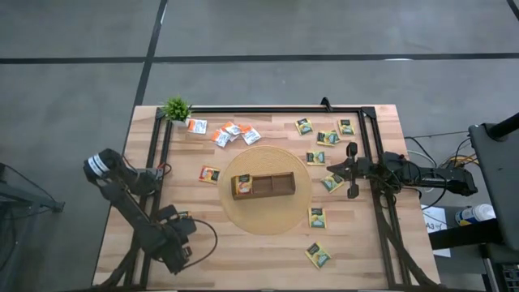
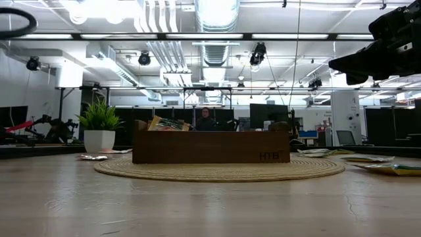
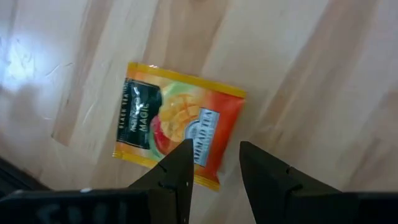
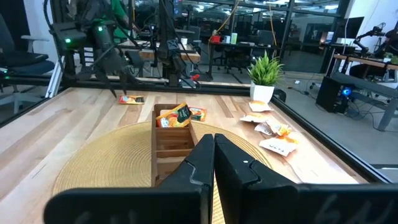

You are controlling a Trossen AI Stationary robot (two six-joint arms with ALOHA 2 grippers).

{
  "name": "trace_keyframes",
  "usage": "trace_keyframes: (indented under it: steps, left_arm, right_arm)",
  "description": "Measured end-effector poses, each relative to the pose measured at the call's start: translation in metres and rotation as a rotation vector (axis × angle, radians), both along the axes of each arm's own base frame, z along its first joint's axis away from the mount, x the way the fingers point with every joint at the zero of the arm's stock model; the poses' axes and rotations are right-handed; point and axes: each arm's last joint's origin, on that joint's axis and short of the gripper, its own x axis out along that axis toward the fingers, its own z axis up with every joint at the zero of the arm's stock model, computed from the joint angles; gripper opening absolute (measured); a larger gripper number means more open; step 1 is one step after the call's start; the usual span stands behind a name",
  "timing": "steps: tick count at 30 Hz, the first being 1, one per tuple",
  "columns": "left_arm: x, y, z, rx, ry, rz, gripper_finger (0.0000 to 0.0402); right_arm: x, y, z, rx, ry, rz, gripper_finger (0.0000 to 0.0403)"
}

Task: Pick & Place Tea
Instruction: Put the bottom mango tea sachet into the left section of the wooden organizer

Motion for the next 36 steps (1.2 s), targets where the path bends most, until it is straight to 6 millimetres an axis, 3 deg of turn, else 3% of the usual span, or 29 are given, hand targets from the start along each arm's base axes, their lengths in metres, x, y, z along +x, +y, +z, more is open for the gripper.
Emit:
trace_keyframes:
  steps: [13, 17, 23, 29, 36]
  left_arm:
    - [-0.005, 0.007, -0.014, 0.008, 0.001, 0.041, 0.0122]
    - [-0.004, 0.006, -0.014, -0.004, -0.006, 0.042, 0.0095]
    - [-0.002, 0.003, -0.012, -0.02, -0.019, 0.02, 0.0013]
    - [0.0, 0.001, -0.011, -0.019, -0.048, 0.01, 0.0006]
    - [0.021, -0.006, 0.011, 0.067, -0.256, -0.097, 0.0003]
  right_arm:
    - [0.0, 0.0, 0.0, 0.0, 0.0, 0.0, 0.0009]
    - [0.0, 0.0, 0.0, 0.0, 0.0, 0.0, 0.0009]
    - [0.0, 0.0, 0.0, 0.0, 0.0, 0.0, 0.0009]
    - [0.0, 0.0, 0.0, 0.0, 0.0, 0.0, 0.0009]
    - [0.0, 0.0, 0.0, 0.0, 0.0, 0.0, 0.0009]
